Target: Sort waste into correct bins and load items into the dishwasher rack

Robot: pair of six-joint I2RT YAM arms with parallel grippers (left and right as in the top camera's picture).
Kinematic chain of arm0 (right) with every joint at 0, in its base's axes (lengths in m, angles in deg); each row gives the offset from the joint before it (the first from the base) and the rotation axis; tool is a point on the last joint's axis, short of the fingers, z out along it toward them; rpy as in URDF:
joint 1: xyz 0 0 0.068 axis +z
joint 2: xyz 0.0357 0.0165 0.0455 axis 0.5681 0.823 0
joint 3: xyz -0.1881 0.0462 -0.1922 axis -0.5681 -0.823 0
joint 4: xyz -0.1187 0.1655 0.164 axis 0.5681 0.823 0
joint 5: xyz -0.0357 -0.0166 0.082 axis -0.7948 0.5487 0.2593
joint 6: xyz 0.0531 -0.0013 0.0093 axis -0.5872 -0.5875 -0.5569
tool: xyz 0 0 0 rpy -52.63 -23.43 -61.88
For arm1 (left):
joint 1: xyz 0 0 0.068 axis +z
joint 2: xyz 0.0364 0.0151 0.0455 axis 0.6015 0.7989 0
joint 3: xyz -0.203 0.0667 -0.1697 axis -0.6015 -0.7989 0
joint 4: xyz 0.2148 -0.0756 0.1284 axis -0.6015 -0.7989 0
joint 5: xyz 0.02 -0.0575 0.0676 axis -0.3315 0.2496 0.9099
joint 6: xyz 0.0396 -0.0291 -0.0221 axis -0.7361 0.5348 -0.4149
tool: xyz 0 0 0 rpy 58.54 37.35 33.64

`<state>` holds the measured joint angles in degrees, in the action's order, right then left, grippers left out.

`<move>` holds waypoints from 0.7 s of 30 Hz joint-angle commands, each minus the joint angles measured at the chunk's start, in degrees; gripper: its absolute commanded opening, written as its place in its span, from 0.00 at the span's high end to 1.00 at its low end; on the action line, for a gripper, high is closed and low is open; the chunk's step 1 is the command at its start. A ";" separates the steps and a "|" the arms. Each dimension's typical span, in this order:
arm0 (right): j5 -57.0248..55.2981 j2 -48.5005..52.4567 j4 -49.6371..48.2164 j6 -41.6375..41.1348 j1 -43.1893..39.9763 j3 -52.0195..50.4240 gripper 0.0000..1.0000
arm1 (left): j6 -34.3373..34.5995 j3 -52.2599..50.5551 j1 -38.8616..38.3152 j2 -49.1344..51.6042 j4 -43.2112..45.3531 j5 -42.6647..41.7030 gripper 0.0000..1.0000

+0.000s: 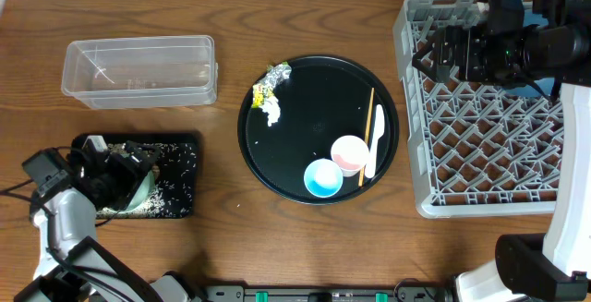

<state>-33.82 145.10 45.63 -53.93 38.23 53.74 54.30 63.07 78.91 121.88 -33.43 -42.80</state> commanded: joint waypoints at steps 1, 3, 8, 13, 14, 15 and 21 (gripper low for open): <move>0.00 -0.24 -0.09 0.55 0.52 -0.11 0.01 | -0.74 0.33 -0.81 -0.35 -0.33 2.73 0.02; 0.00 -0.24 -0.09 0.55 0.52 -0.11 0.01 | -0.50 0.33 -0.90 -0.35 -0.13 2.27 0.02; 0.00 -0.24 -0.09 0.55 0.55 -0.11 0.01 | 4.04 0.33 -0.87 -0.35 0.57 2.08 0.32; 0.00 -0.24 -0.09 0.55 0.52 -0.11 0.01 | 4.35 0.33 -0.87 -0.35 0.26 2.05 0.63; 0.00 -0.24 -0.09 0.55 0.52 -0.11 0.01 | 4.70 0.33 -0.87 -0.35 0.28 2.08 0.66; 0.02 -0.24 -0.09 0.55 0.52 -0.11 0.01 | 4.70 0.33 -0.87 -0.35 0.28 2.05 0.70; 0.02 -0.24 -0.09 0.57 0.52 -0.11 0.01 | 4.70 0.35 -0.87 -0.35 0.31 2.05 0.94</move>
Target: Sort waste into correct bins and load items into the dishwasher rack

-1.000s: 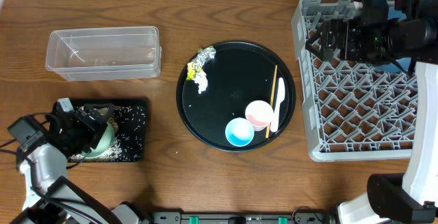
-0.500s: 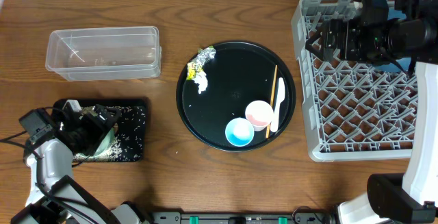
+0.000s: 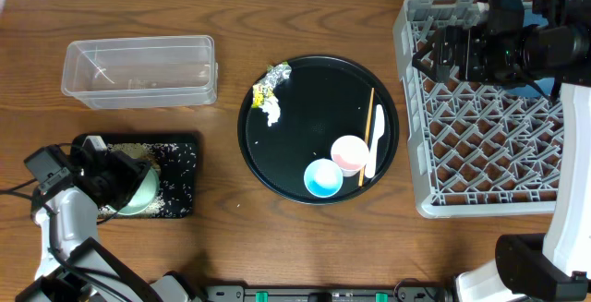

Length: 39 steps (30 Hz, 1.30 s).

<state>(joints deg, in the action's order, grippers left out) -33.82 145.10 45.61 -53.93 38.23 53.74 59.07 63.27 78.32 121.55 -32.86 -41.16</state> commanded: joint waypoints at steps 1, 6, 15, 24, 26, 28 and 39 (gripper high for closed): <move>0.00 -0.24 -0.07 0.55 0.52 -0.11 0.01 | -0.07 0.20 -0.28 -0.02 -0.26 0.42 0.94; 0.00 -0.24 -0.07 0.57 0.52 -0.11 0.01 | -0.07 0.70 -0.28 -0.24 -0.55 -0.52 0.94; 0.02 -0.24 -0.07 0.57 0.48 -0.11 0.01 | -0.07 2.29 -0.28 -9.27 -3.10 -2.78 0.94; 0.02 -0.24 -0.07 0.55 0.98 -0.11 0.01 | 1.49 2.29 -0.28 -22.34 -5.51 -3.26 0.94; 0.00 -0.24 -0.07 0.57 0.61 -0.11 0.01 | 2.32 2.29 -0.28 -24.74 -6.82 -3.26 0.94; 0.00 -0.24 -0.07 0.57 0.46 -0.11 0.01 | 2.54 2.29 -0.28 -26.88 -8.04 -4.76 0.94; 0.00 -0.24 -0.07 0.57 0.90 -0.11 0.01 | 2.43 2.34 -0.28 -35.76 -9.55 -18.51 0.94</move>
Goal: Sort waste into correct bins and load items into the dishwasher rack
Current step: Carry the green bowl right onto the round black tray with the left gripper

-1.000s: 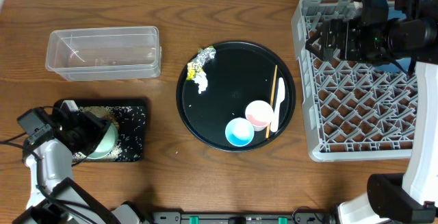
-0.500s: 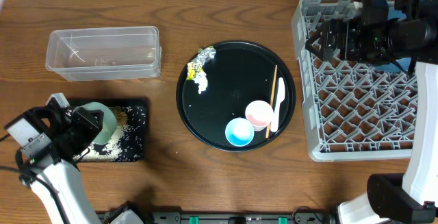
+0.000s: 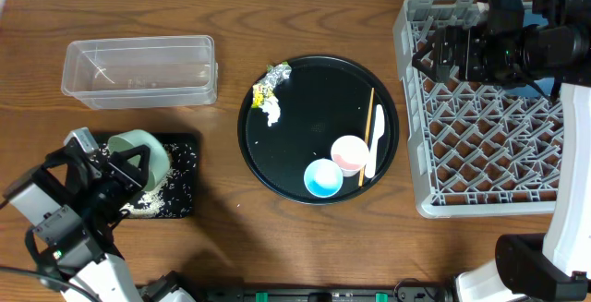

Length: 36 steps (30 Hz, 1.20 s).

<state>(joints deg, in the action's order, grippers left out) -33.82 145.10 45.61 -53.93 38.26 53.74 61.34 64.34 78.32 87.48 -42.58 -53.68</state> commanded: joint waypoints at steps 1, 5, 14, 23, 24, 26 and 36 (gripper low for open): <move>0.00 -0.24 -0.07 0.55 0.79 -0.11 0.01 | -0.26 1.27 -0.28 -2.14 0.44 -6.45 0.94; 0.02 -0.22 -0.07 0.55 0.79 -0.11 0.01 | -0.22 1.27 -0.28 -3.15 1.22 -19.02 0.94; 0.02 -0.20 -0.07 0.57 0.72 -0.11 0.01 | 0.96 1.27 -1.05 -5.75 6.56 -37.31 0.94; 0.00 -0.20 -0.07 0.57 0.81 -0.11 0.01 | -2.71 1.27 -14.03 -8.83 7.19 -37.20 0.94; 0.00 -0.20 -0.07 0.57 0.79 -0.11 0.01 | -3.45 1.27 -16.06 -8.96 7.19 -37.16 0.94; 0.00 -0.20 -0.07 0.57 0.79 -0.11 0.01 | -4.39 1.27 -21.05 -9.05 7.19 -35.65 0.94; 0.02 -0.20 -0.07 0.57 0.83 -0.11 0.01 | -4.28 1.27 -48.63 -9.03 7.13 -4.26 0.94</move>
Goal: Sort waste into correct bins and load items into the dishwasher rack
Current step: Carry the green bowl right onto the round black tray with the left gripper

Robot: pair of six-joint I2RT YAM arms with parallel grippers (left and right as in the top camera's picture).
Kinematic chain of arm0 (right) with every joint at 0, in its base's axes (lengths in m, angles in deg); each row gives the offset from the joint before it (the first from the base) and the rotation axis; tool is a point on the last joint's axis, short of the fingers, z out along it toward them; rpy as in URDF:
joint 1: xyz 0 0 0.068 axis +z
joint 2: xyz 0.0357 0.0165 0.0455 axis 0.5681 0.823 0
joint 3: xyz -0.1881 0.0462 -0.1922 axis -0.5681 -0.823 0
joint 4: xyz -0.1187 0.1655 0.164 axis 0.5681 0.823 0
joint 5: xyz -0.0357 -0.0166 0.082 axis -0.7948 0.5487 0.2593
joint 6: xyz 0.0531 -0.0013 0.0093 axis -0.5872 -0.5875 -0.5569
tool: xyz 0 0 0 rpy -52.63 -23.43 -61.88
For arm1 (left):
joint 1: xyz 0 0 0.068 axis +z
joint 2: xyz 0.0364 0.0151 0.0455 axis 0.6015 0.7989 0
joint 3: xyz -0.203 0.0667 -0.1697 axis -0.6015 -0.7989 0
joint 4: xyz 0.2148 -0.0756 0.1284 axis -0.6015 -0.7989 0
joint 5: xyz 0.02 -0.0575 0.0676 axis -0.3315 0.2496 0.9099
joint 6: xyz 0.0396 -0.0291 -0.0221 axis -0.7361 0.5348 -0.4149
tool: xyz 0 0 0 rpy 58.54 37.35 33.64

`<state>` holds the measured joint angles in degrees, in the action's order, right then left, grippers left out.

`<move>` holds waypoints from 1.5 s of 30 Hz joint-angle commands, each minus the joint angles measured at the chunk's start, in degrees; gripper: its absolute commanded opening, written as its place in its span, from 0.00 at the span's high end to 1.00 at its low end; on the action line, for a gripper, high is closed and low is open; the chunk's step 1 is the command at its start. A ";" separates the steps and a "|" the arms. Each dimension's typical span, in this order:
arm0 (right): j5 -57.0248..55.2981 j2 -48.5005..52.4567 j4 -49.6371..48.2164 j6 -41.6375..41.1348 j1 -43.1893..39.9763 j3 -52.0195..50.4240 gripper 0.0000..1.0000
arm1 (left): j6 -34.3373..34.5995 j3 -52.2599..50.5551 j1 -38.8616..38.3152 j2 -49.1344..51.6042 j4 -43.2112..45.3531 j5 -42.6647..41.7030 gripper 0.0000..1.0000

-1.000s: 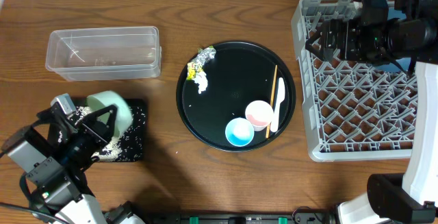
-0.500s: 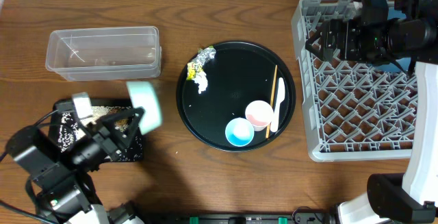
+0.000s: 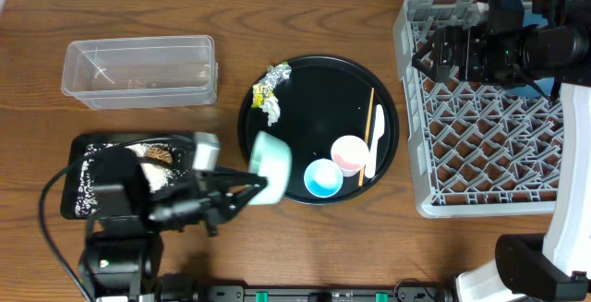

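Note:
A pale green bowl [image 3: 271, 163] hangs tilted over the lower left rim of the round black tray [image 3: 305, 80], with my left gripper [image 3: 251, 187] shut on its edge. On the tray lie a pink bowl [image 3: 349, 153], a blue bowl [image 3: 323, 176], a white spoon [image 3: 374, 140], a chopstick [image 3: 367, 134], a crumpled wrapper [image 3: 269, 81] and a white scrap [image 3: 272, 111]. My right gripper [image 3: 430, 54] hovers over the far left corner of the grey dishwasher rack [image 3: 480, 122], its fingers apart and empty.
A black rectangular bin [image 3: 78, 177] holding rice and food scraps sits at the front left, partly under my left arm. A clear plastic container [image 3: 138, 69] stands at the back left. The rack fills the right side of the table.
My left gripper has moved right with the green bowl, from above the black bin to the left edge of the round tray. The right arm has not moved.
My left gripper first held the green bowl low in the black bin among the rice. Later the bowl was lifted and tilted above the bin. Now it hangs at the round tray's left rim, and food lies in the bin. The right arm stayed over the rack throughout.

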<state>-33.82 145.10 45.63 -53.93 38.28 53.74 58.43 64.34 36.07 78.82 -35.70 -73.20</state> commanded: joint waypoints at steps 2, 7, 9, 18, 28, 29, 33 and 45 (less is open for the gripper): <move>0.02 -0.20 -0.09 0.55 0.81 -0.11 0.01 | -1.38 1.29 -10.67 -0.37 -0.07 23.08 0.94; 0.02 -0.20 -0.09 0.57 0.81 -0.11 0.01 | -1.49 1.29 -16.87 0.22 -2.58 37.99 0.94; 0.02 -0.20 -0.09 0.55 0.81 -0.11 0.01 | -3.10 1.29 -18.86 1.11 -3.28 38.71 0.94; 0.02 -0.20 -0.09 0.57 0.81 -0.11 0.01 | -6.86 1.29 -30.45 2.25 -8.04 55.91 0.94; 0.02 -0.20 -0.09 0.55 0.81 -0.11 0.01 | -12.57 1.27 -39.01 11.39 -6.62 75.12 0.94; 0.02 -0.20 -0.09 0.57 0.81 -0.11 0.01 | -13.73 1.27 -39.32 13.35 -6.05 75.82 0.94; 0.02 -0.20 -0.09 0.57 0.81 -0.11 0.01 | -15.21 1.27 -39.47 20.85 -3.98 81.18 0.94; 0.02 -0.20 -0.09 0.57 0.81 -0.11 0.01 | -14.12 1.31 -39.41 23.85 0.94 80.70 0.94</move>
<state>-33.82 145.10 45.61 -53.93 38.28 53.70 45.08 64.34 -3.27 103.41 -35.17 8.43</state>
